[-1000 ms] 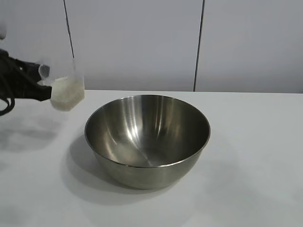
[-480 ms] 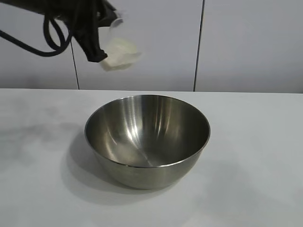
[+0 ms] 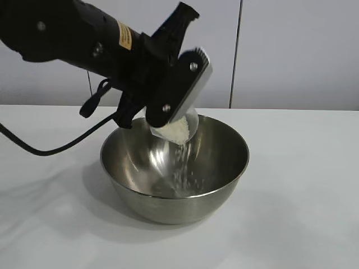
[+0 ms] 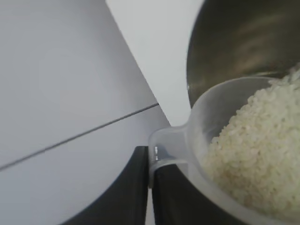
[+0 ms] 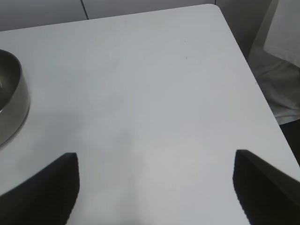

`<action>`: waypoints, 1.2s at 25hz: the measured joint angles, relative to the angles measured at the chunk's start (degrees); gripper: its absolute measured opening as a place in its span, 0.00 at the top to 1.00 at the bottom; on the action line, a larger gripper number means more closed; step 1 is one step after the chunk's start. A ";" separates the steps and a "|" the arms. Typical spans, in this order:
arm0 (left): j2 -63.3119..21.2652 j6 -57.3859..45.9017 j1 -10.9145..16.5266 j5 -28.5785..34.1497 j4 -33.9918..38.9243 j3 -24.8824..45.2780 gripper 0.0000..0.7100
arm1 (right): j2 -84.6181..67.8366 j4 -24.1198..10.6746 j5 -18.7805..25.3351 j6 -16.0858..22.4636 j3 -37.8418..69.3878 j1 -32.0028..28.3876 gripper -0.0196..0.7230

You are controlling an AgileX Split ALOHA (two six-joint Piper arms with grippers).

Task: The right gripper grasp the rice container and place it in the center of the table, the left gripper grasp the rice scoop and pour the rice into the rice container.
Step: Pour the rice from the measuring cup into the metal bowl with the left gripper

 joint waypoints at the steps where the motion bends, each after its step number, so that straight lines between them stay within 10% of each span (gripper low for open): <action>1: 0.66 3.84 0.00 -2.25 0.18 0.00 0.99 | 0.00 0.00 0.00 0.00 0.00 0.00 0.15; 8: 1.43 14.40 0.00 -11.55 1.50 -0.18 0.99 | 0.00 0.00 0.00 0.00 0.00 0.00 0.15; 30: 1.43 17.78 0.00 -13.59 3.04 -0.18 0.99 | 0.00 0.00 0.00 0.00 0.00 0.00 0.15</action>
